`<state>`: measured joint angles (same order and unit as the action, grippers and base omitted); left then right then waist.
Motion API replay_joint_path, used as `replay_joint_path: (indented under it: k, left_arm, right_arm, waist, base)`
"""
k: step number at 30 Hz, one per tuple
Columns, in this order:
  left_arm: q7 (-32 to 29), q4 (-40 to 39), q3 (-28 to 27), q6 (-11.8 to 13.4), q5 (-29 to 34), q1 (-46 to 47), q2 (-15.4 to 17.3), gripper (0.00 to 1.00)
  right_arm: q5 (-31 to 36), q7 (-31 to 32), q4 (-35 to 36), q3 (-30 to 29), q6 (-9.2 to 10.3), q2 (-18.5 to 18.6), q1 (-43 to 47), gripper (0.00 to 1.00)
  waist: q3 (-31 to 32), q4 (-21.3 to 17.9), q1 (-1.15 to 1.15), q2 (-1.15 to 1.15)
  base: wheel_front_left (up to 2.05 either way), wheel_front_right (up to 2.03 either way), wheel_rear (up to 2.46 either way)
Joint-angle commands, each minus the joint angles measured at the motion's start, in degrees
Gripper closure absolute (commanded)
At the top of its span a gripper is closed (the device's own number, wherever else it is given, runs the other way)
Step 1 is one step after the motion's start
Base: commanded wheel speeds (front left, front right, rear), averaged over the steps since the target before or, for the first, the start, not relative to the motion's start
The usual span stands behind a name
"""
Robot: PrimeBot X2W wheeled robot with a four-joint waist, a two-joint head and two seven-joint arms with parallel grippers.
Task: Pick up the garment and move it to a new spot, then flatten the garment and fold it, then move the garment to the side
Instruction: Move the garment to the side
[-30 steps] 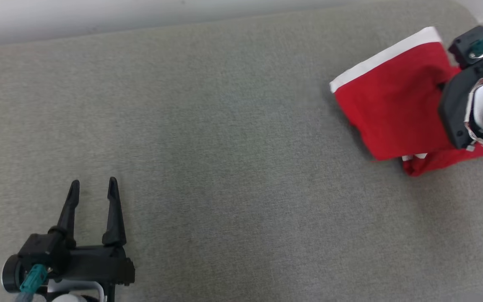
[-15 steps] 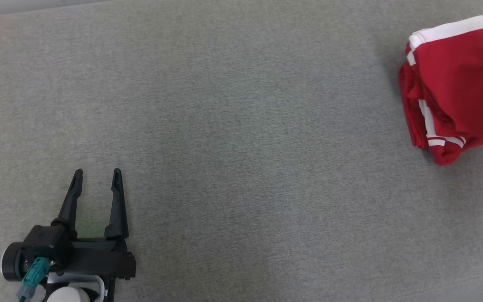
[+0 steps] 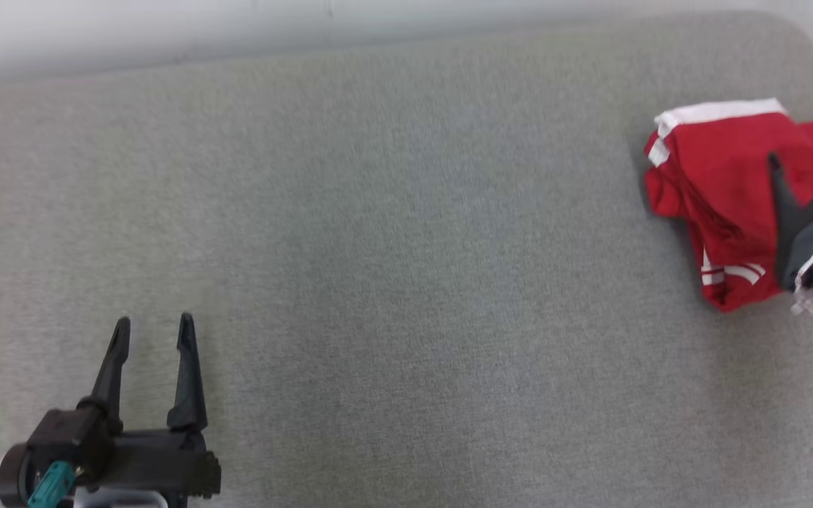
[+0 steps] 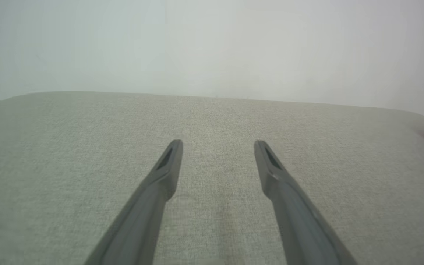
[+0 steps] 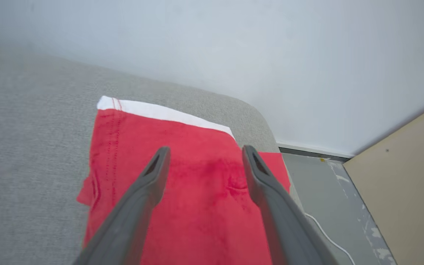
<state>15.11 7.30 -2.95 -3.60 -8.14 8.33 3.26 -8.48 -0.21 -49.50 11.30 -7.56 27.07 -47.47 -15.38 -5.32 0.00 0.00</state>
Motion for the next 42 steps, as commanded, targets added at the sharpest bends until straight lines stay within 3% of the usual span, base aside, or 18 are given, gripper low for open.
replay_joint_path:
  k: [1,5,10,20,25,30,42]
  left_arm:
    - [0.0,-0.1,-0.3,0.0,-0.5,-0.8,0.0,0.0]
    - [0.0,0.6,-1.1,0.5,-0.7,-3.0,-0.1,0.0]
    - [0.0,2.3,-1.7,0.9,-0.7,-5.4,-0.1,0.0]
    - [0.0,5.0,-1.8,1.1,-0.1,-6.8,0.1,0.0]
    - [0.0,6.5,-1.9,0.7,0.5,-6.6,0.5,0.0]
    - [0.0,7.4,-1.3,-0.3,0.6,-7.5,0.4,0.0]
    - [0.0,9.5,-0.7,-0.8,0.5,-8.2,0.0,0.0]
  right_arm:
    - [-0.6,-0.8,0.6,-0.6,0.18,-0.4,1.5,0.0]
    - [-3.2,-5.5,5.7,-4.5,0.18,-4.6,8.3,0.0]
    - [-4.3,-9.4,14.5,-4.4,0.18,-8.2,17.6,0.0]
    - [-4.7,-12.5,26.5,-6.5,0.17,-17.1,32.5,0.0]
    - [-2.6,-12.0,28.2,-6.2,0.17,-20.9,36.4,0.0]
    - [-2.4,-10.5,28.1,-4.7,0.18,-21.9,38.8,0.0]
    - [-1.3,-10.3,29.6,-8.6,0.18,-23.4,43.0,0.0]
  waist:
    - [3.9,1.6,0.0,0.0]
    - [7.9,2.3,0.0,0.0]
    - [12.4,2.9,0.0,0.0]
    - [17.7,4.4,0.0,0.0]
    - [18.5,4.6,0.0,0.0]
    - [18.8,5.1,0.0,0.0]
    - [20.0,5.5,0.0,0.0]
  base:
    - [0.0,0.0,0.0]
    - [0.0,0.0,0.0]
    - [0.0,0.0,0.0]
    - [0.0,0.0,0.0]
    - [0.0,0.0,0.0]
    - [0.0,0.0,0.0]
    - [0.0,0.0,0.0]
